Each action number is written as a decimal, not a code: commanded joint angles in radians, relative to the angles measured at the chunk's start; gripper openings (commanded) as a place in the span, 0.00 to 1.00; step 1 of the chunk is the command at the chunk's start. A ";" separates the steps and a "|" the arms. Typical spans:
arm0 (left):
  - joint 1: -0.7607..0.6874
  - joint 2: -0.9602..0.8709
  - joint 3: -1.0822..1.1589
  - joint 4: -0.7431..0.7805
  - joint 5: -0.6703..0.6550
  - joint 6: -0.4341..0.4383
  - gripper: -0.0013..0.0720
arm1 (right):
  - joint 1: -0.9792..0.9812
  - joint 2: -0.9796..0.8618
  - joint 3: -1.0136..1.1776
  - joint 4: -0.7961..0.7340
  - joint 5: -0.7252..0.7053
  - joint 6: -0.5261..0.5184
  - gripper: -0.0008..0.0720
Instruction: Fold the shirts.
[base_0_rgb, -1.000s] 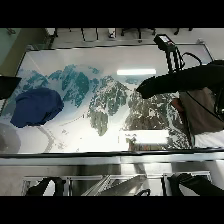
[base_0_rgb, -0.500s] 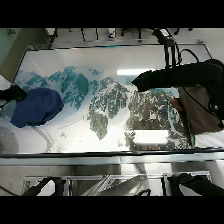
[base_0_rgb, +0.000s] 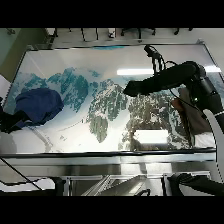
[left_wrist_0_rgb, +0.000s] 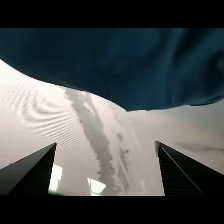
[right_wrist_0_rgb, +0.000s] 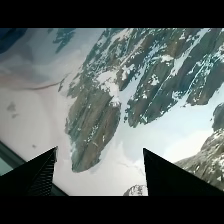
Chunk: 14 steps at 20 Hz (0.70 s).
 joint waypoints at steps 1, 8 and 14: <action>0.043 -0.029 -0.069 -0.107 -0.166 -0.003 0.98 | 0.000 -0.022 0.000 -0.001 -0.003 0.019 0.83; 0.002 -0.092 -0.072 -0.139 -0.468 -0.003 0.59 | 0.000 -0.022 0.000 0.000 -0.003 0.019 0.83; -0.053 -0.075 -0.069 -0.279 -0.454 0.091 0.03 | -0.001 -0.022 0.000 -0.001 -0.003 0.016 0.37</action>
